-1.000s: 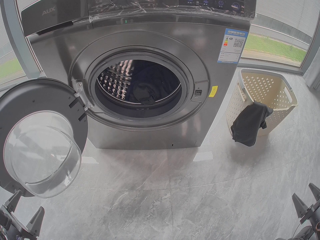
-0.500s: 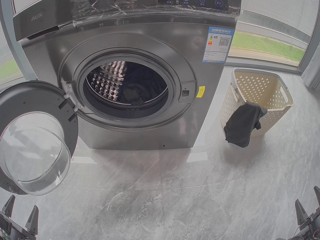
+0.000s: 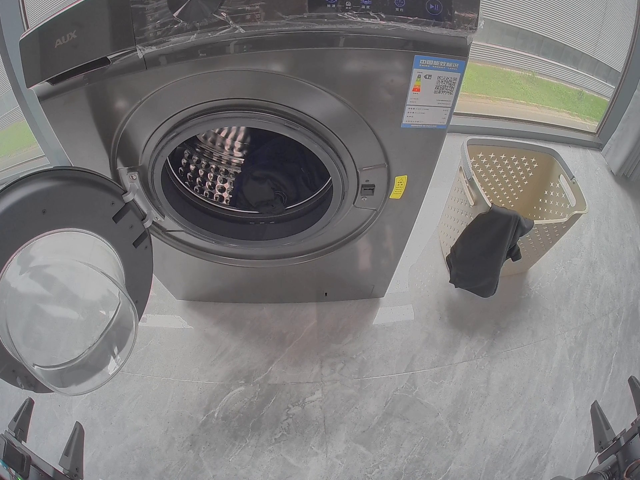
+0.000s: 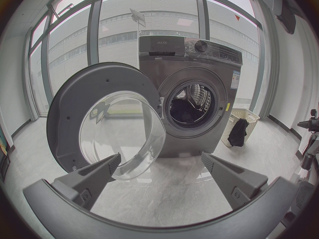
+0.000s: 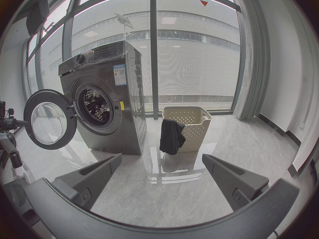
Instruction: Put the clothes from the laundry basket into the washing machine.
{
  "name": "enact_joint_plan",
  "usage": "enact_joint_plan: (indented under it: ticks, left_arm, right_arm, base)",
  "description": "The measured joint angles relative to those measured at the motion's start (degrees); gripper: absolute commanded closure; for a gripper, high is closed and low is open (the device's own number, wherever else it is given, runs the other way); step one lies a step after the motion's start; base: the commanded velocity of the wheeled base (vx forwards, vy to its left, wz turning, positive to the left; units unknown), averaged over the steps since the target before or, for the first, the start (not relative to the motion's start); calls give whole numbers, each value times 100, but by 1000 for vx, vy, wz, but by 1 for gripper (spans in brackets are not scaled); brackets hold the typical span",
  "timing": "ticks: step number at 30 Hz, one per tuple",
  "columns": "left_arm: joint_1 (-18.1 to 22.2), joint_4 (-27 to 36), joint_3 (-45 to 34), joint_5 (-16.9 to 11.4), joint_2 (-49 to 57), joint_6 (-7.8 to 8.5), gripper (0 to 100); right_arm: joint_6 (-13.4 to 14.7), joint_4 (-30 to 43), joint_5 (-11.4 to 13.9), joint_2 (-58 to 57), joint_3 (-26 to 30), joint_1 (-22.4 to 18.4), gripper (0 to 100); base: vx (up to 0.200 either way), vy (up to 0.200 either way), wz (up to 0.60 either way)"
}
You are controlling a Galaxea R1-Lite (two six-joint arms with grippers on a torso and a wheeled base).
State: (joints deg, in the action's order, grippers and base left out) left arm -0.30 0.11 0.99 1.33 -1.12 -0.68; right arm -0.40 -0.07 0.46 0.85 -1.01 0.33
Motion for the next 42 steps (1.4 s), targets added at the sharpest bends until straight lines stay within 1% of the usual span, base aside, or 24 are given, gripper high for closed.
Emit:
enact_joint_plan:
  ticks: [17,20,42]
  left_arm:
    - [15,-1,2,15,39,-82,0]
    - [10,7,2,20,39,-119,0]
    - [15,7,2,50,38,-108,0]
  right_arm:
    - [16,0,-4,-11,0,0,0]
    - [16,-2,-4,-11,0,-2,0]
    - [16,0,-4,-9,0,-2,0]
  base:
    - [0,-200,0]
    - [0,-200,0]
    - [0,-200,0]
